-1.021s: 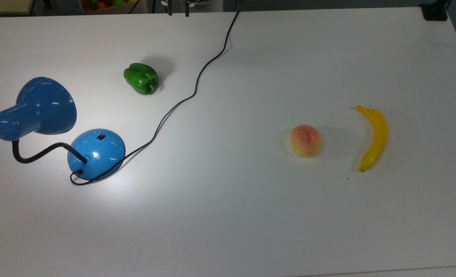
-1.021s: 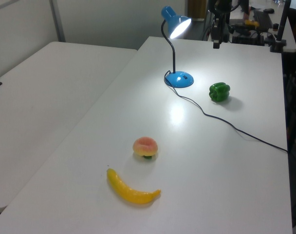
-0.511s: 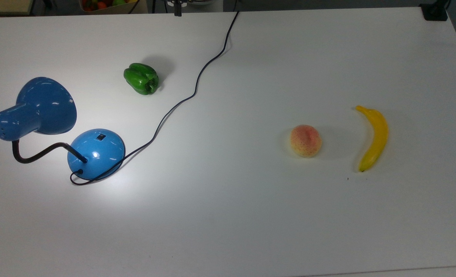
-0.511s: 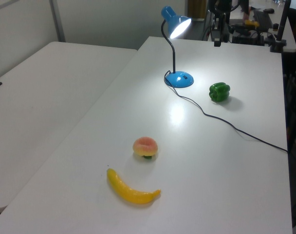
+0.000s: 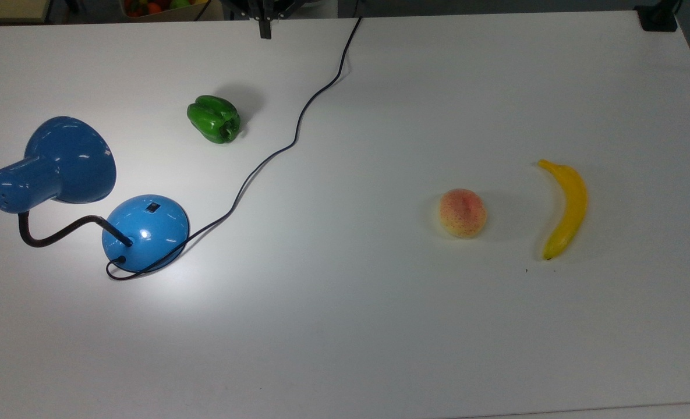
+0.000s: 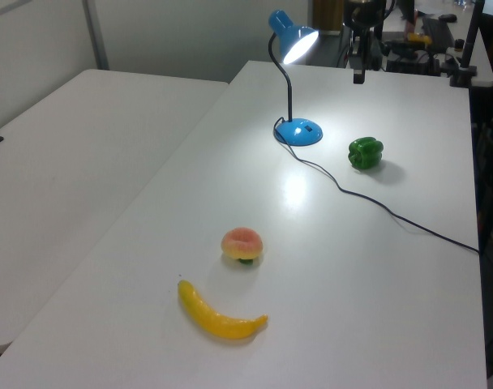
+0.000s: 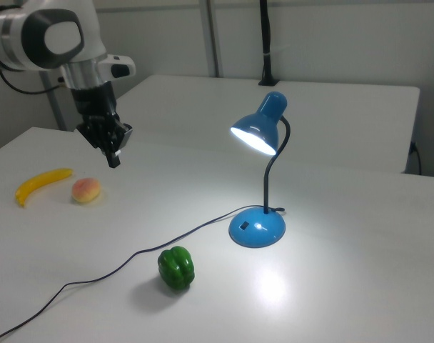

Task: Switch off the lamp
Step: 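Move the gripper over the switch on the blue lamp base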

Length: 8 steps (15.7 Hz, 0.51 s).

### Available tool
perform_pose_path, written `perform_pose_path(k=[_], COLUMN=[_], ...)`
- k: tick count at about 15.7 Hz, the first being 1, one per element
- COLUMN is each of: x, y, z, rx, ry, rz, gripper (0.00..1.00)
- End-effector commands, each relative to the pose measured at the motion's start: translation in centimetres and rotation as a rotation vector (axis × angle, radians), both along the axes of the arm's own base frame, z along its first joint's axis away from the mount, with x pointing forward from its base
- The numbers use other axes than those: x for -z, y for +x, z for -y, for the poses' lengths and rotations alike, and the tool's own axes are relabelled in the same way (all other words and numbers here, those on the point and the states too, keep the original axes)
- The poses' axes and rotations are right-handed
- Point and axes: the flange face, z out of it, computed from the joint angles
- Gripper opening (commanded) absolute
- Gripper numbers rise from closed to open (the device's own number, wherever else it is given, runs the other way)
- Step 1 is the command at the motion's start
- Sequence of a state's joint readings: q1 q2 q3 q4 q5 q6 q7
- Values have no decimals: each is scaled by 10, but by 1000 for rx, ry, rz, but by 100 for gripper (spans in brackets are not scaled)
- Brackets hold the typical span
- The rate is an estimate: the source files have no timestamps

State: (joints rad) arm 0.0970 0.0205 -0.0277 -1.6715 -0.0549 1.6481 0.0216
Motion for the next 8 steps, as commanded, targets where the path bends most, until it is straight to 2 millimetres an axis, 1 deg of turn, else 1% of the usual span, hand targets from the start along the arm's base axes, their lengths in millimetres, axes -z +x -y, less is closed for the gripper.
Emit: perform_pose_path(k=[1, 4, 6, 8], x=[39, 66, 80, 99], y=[16, 25, 31, 33], z=[18, 45, 62, 77], rx=[24, 67, 95, 121], ry=[22, 22, 22, 21], rz=[2, 22, 37, 31], gripper=[0, 0, 0, 0])
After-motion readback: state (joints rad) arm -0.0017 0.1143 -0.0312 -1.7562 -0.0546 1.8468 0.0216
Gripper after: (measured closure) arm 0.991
